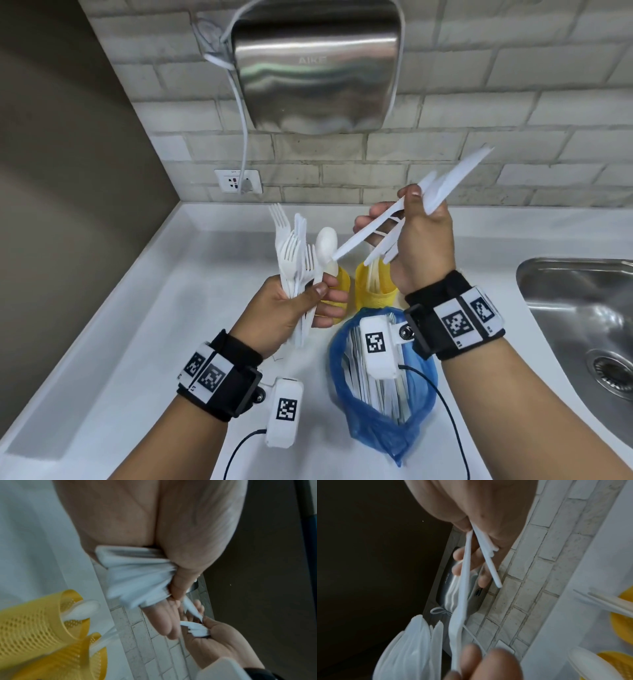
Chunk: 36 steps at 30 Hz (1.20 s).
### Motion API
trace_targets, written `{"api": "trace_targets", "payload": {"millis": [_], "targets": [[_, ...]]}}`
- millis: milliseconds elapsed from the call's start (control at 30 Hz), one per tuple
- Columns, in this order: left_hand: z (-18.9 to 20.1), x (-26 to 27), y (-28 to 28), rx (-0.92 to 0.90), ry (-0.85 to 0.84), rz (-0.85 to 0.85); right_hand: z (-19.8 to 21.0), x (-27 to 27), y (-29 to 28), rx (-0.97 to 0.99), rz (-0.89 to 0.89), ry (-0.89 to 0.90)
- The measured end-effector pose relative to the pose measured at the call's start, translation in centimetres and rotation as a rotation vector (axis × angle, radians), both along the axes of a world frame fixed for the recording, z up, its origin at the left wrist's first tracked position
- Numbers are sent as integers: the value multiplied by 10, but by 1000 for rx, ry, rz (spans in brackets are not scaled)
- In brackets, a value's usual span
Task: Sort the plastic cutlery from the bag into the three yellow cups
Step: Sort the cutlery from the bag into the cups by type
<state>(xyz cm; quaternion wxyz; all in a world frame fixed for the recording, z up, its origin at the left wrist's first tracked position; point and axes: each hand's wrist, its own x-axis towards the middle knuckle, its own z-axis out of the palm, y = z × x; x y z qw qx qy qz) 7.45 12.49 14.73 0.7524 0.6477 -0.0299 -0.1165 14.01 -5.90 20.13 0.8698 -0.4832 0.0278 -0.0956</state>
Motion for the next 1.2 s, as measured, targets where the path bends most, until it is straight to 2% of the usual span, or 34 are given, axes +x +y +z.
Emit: {"api": "trace_targets", "payload": {"millis": [133, 333, 533, 733, 833, 967, 1200], "targets": [[1, 5, -10, -156, 45, 28, 0, -5, 9, -79, -61, -44], [5, 13, -26, -336, 131, 34, 0, -19, 21, -157, 27, -75], [6, 16, -29, -356, 245, 74, -9, -18, 20, -287, -56, -115], [13, 16, -28, -438, 231, 69, -19, -20, 23, -295, 18, -106], [13, 16, -26, -389, 181, 41, -21, -19, 23, -325, 28, -93], [12, 12, -17, -221, 130, -22, -12, -10, 13, -331, 34, -40], [5, 12, -10, -24, 42, -82, 11, -1, -2, -752, 98, -184]]}}
